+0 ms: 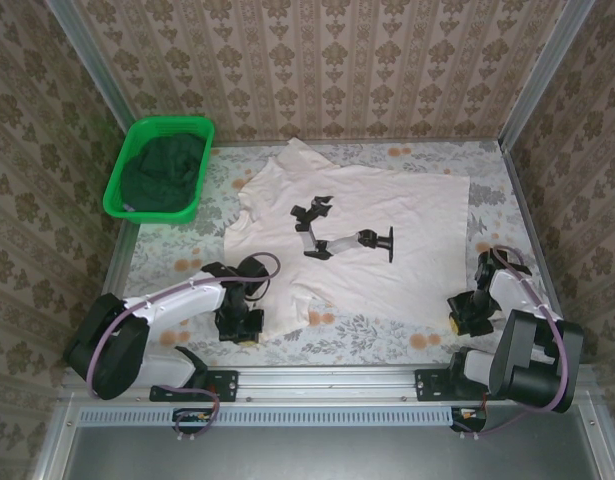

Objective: Fold and stack the t-shirts

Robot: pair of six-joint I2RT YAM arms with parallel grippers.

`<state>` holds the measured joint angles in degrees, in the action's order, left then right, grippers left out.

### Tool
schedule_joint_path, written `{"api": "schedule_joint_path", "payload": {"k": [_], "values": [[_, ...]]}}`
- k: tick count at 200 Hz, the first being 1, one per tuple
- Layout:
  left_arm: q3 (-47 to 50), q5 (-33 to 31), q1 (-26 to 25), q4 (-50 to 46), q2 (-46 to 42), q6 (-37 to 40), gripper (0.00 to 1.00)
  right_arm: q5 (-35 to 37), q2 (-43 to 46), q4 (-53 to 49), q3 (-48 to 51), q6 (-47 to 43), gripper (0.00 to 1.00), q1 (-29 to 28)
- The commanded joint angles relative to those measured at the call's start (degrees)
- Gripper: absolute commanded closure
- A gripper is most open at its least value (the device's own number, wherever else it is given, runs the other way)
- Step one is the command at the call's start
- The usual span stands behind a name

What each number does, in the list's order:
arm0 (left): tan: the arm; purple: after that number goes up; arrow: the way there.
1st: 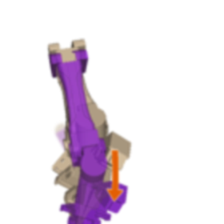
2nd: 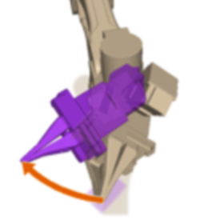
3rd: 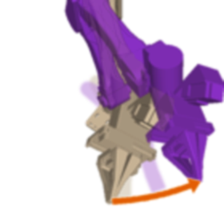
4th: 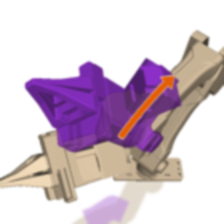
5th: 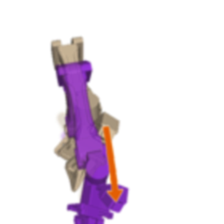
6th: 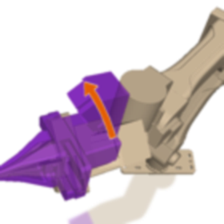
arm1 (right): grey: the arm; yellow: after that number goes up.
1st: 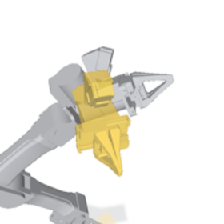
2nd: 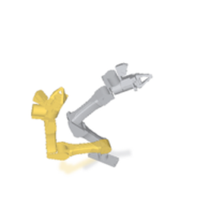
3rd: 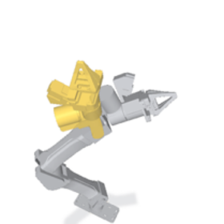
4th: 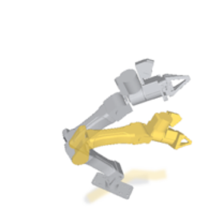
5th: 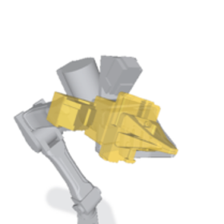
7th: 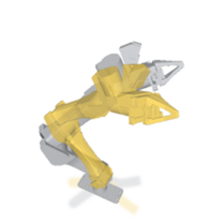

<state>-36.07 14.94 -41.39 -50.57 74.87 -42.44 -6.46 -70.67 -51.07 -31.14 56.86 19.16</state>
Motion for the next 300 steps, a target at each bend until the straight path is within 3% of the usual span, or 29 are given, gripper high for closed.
{"api": "schedule_joint_path", "payload": {"k": [1,55,92,107,130,177,209,237,261,300], "values": [[-0.75,3.12,-1.22,-3.67,-2.78,-1.65,1.00,2.56,0.94,8.32,0.81,-0.57,1.00,0.57],[-0.08,7.02,-5.13,-6.80,-7.90,-7.00,1.00,2.20,0.36,7.47,-0.62,-2.37,1.00,1.02],[-6.44,4.10,-5.25,-13.55,-9.80,-4.98,1.00,1.89,3.29,6.62,-1.42,-3.05,1.00,0.98],[-9.91,2.12,-3.71,-15.59,-8.72,-2.92,1.00,1.89,3.94,5.93,-3.00,-3.63,1.00,0.99],[-16.72,1.23,2.59,-16.82,-4.50,2.04,1.00,1.08,5.03,5.63,-6.06,-3.84,1.00,0.94],[-41.66,0.97,11.99,-16.17,12.36,10.91,1.00,-0.53,1.31,6.14,-15.01,-3.26,1.00,-0.22],[-60.88,2.03,14.85,-17.44,26.99,15.34,1.00,0.02,-6.69,7.70,-22.34,-2.83,1.00,-1.12],[-79.93,-0.83,18.71,-22.95,40.09,19.10,1.00,0.04,-15.57,8.19,-29.20,-2.05,1.00,-1.32],[-94.92,-1.06,21.58,-26.89,49.72,19.69,1.00,-0.47,-21.92,7.09,-34.70,-1.61,1.00,-1.55],[-105.27,2.13,25.08,-22.20,60.02,16.12,1.00,-0.43,-31.02,4.91,-42.24,-1.40,1.00,-1.57]]}}
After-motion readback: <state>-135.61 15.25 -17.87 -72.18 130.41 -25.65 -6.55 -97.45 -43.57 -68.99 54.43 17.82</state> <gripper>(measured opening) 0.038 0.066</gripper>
